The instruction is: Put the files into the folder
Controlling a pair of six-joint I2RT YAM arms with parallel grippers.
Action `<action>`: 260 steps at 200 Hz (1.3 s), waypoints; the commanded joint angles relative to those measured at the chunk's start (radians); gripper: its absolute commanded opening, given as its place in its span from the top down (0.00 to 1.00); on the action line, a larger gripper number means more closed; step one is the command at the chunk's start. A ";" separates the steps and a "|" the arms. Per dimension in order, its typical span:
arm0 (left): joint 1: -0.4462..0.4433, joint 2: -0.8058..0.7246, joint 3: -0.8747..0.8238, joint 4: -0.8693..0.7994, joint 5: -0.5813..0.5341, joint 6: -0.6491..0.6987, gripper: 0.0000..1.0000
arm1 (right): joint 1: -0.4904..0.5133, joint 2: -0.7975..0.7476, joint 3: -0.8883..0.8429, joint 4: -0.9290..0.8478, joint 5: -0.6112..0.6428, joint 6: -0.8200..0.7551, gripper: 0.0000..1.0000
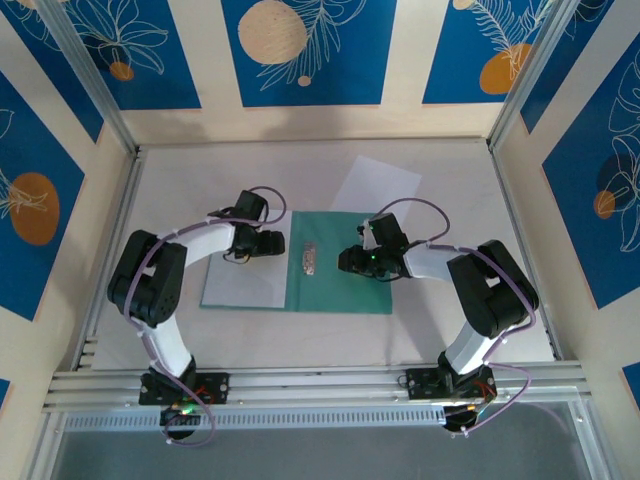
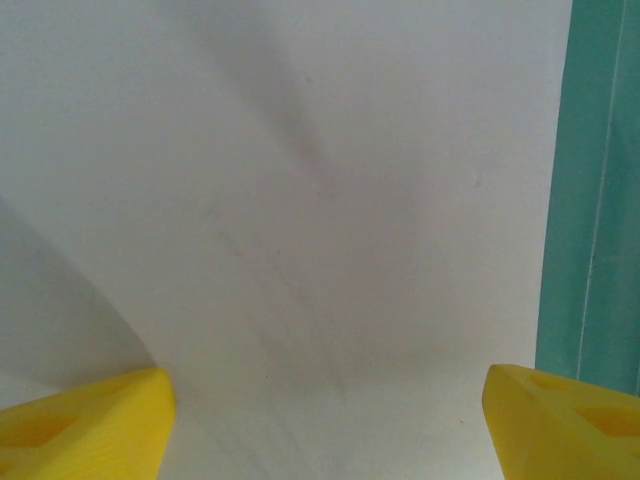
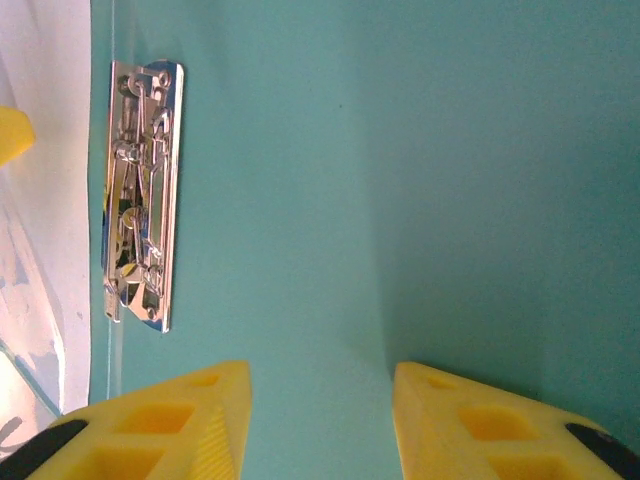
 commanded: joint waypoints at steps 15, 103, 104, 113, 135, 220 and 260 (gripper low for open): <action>-0.010 0.026 0.004 -0.016 -0.013 0.030 0.19 | -0.004 -0.012 -0.033 0.027 0.026 0.030 0.57; -0.010 -0.044 -0.058 -0.013 -0.006 0.024 0.19 | 0.010 -0.011 -0.044 0.023 0.063 0.067 0.57; -0.010 -0.043 -0.058 -0.013 -0.006 0.024 0.19 | 0.010 -0.011 -0.043 0.022 0.063 0.067 0.57; -0.010 -0.045 -0.062 -0.012 -0.002 0.024 0.19 | 0.012 -0.010 -0.043 0.022 0.064 0.065 0.57; -0.010 -0.045 -0.069 0.001 0.022 0.020 0.19 | 0.012 -0.006 -0.042 0.022 0.069 0.070 0.57; -0.006 -0.061 -0.095 0.023 0.046 0.013 0.20 | 0.025 0.006 -0.033 0.018 0.075 0.084 0.57; 0.014 -0.069 -0.093 -0.012 -0.008 -0.005 0.19 | 0.026 -0.010 -0.044 0.014 0.089 0.090 0.57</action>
